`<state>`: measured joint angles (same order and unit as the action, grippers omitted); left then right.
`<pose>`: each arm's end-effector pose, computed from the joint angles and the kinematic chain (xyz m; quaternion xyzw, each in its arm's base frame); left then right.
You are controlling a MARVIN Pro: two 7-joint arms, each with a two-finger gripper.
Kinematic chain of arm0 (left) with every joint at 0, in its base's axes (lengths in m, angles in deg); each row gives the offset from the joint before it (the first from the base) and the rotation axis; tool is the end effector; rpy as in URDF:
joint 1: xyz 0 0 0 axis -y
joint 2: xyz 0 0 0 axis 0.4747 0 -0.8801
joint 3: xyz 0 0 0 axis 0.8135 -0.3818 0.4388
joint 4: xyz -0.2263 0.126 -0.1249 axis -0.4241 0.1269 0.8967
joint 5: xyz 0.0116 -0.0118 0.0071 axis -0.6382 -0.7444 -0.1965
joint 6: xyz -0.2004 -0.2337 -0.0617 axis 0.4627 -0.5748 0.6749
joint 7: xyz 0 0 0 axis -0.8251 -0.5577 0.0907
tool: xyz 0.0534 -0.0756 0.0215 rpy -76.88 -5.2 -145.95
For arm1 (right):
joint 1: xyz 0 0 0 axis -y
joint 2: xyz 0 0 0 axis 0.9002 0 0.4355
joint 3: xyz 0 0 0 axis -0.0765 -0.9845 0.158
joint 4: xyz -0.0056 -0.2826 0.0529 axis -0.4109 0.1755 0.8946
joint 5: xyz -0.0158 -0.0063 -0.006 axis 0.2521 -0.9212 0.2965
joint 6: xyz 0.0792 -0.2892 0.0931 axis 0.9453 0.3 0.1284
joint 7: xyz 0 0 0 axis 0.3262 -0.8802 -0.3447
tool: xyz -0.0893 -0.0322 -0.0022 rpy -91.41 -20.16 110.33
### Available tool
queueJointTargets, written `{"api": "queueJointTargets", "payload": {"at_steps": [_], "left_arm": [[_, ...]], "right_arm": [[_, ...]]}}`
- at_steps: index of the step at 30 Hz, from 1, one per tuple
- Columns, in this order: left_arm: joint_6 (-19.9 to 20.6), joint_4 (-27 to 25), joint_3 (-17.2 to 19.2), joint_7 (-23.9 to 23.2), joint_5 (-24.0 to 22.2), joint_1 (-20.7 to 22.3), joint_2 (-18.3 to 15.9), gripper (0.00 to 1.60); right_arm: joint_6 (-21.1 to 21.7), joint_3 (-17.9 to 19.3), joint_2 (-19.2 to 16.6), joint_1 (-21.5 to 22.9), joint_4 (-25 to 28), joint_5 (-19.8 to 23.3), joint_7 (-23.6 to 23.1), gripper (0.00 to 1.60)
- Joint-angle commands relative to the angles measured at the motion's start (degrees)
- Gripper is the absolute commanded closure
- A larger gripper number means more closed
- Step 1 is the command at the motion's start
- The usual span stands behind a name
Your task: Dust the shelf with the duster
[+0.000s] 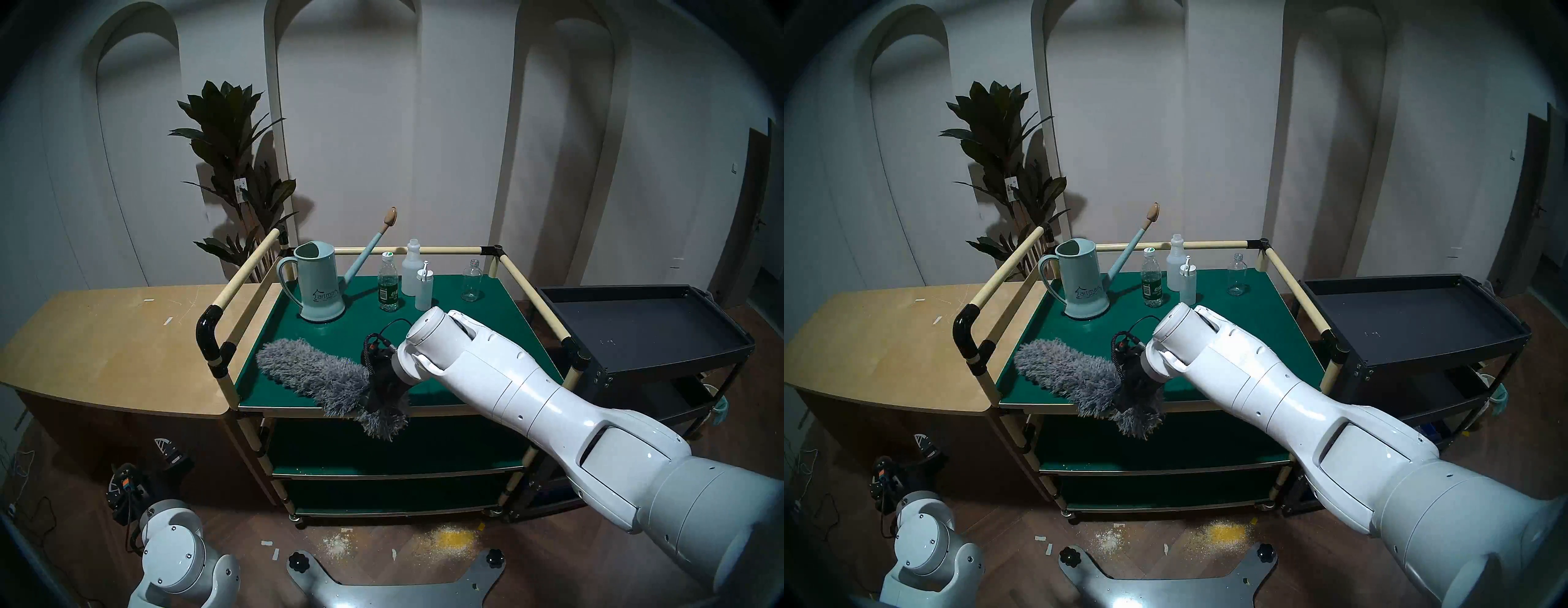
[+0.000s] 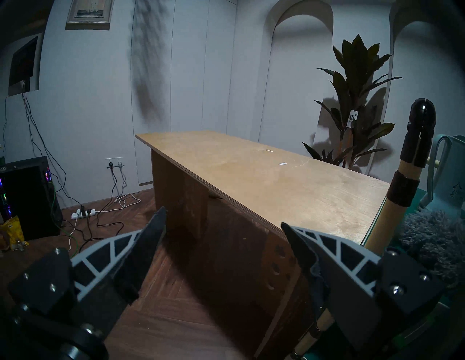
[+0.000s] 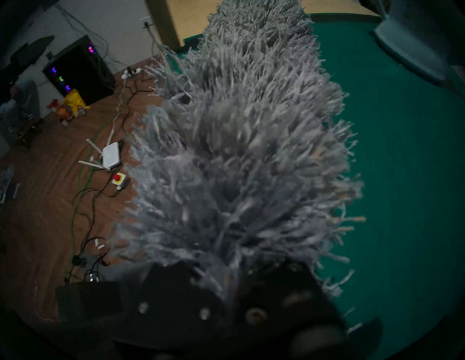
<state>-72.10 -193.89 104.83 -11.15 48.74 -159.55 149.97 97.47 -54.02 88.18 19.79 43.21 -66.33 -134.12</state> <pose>0.1921 0.1258 -0.3042 -0.6783 -0.3645 -0.5848 0.2551 0.4653 0.2004 -0.2929 -0.7810 -0.5394 -0.2008 0.2425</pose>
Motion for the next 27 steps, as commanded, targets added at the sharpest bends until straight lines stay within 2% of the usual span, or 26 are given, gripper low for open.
{"api": "queueJointTargets", "payload": {"at_steps": [1,3,6,10,11,16,20,24,27], "left_arm": [[-1.53,-0.83,-0.44,-0.22,0.81,-0.22,0.09,0.0],[-1.7,-0.75,-0.76,-0.2,0.9,-0.13,0.11,0.0],[-1.87,-0.6,-1.12,-0.22,1.0,-0.08,0.15,0.0],[-1.9,-0.05,-2.09,-0.63,0.85,0.17,0.04,0.0],[-1.8,-0.02,-2.31,-0.82,0.86,0.3,-0.08,0.0],[-1.56,-0.01,-3.17,-1.67,1.2,1.16,-0.83,0.0],[-1.23,-0.12,-3.82,-2.58,1.62,2.13,-1.77,0.0],[-0.79,0.13,-4.83,-3.78,2.02,3.25,-2.78,0.0],[-0.38,0.41,-5.75,-4.83,2.13,4.36,-3.53,0.0]], "right_arm": [[4.97,-3.21,-3.63,-0.37,6.37,3.33,-6.55,1.6],[7.18,-3.79,-5.61,0.21,9.1,4.27,-9.69,1.6],[8.61,-4.26,-6.9,0.54,10.63,5.56,-10.33,1.6],[9.79,-3.72,-9.6,0.54,14.62,9.76,-8.23,1.6],[9.79,-3.11,-9.57,0.66,14.23,10.97,-7.11,1.6],[9.79,-1.04,-14.04,0.77,18.99,15.74,-5.8,1.6],[9.79,2.28,-16.91,-0.47,21.09,18.19,-5.14,1.6],[9.79,5.86,-20.22,-1.44,21.04,20.21,-3.41,1.6],[9.79,9.06,-21.64,-2.02,19.06,20.55,-0.81,1.6]]}}
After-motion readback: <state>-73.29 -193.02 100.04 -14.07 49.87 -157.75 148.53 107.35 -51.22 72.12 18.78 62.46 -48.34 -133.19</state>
